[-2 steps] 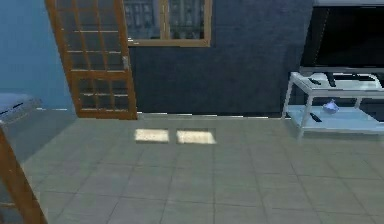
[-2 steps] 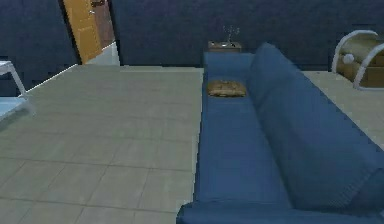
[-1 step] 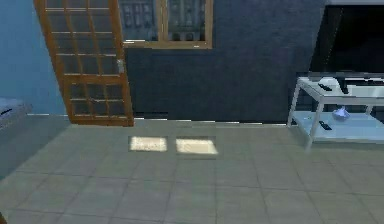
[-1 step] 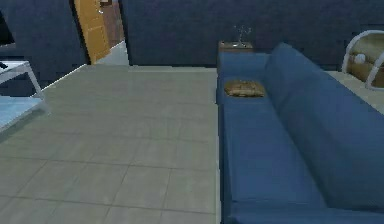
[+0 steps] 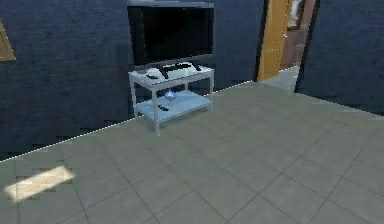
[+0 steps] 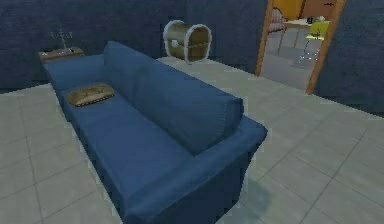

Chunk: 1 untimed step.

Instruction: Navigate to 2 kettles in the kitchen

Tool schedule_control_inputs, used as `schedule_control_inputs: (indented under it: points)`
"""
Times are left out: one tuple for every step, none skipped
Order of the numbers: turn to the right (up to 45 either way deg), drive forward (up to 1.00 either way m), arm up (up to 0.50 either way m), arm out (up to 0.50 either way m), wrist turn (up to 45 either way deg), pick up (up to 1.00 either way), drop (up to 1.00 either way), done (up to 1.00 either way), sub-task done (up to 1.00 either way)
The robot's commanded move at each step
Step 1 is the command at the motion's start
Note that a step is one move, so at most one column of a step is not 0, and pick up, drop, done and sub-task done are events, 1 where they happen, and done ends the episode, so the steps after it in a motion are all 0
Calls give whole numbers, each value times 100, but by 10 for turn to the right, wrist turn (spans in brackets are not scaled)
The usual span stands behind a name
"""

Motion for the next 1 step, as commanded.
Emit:
schedule_control_inputs:
  points:
    - [0,40,0,0,0,0,0,0,0]
